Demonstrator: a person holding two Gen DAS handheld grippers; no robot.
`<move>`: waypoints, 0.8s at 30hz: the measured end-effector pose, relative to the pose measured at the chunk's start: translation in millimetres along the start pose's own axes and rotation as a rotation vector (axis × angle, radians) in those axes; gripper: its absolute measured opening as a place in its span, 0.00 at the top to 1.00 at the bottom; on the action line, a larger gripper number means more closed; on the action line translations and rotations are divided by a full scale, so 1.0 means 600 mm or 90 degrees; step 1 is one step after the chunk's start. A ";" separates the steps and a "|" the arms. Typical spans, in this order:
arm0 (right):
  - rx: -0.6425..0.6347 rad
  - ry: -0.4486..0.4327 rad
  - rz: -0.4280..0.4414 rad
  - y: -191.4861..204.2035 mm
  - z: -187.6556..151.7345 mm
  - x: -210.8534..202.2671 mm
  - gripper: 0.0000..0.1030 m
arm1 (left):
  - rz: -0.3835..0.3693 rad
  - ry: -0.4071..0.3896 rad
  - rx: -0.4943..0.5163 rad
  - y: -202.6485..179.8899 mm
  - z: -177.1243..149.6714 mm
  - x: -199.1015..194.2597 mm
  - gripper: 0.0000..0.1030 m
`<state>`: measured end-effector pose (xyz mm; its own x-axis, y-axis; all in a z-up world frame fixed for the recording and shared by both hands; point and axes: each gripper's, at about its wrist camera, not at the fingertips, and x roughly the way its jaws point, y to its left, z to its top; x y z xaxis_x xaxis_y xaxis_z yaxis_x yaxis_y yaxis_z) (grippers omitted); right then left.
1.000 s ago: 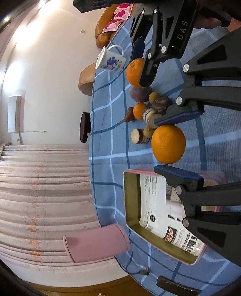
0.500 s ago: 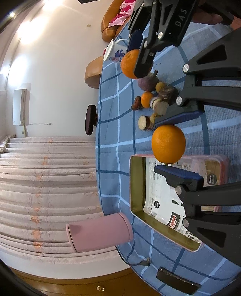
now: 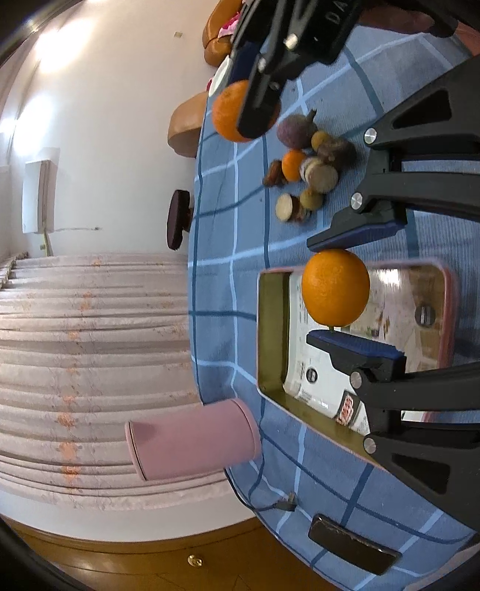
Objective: Organize fruits
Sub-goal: 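Carry the oranges over the pink tin box with both tools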
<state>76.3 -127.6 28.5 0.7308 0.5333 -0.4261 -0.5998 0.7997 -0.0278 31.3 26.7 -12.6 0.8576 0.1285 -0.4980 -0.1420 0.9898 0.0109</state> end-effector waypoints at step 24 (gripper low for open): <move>-0.073 0.020 0.077 0.107 0.018 0.094 0.52 | 0.096 0.025 -0.021 0.098 0.003 0.037 0.56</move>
<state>82.7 -43.4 12.7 0.6411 0.6141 -0.4603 -0.7178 0.6920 -0.0765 42.7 87.6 -21.2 0.8050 0.2729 -0.5268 -0.2849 0.9567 0.0601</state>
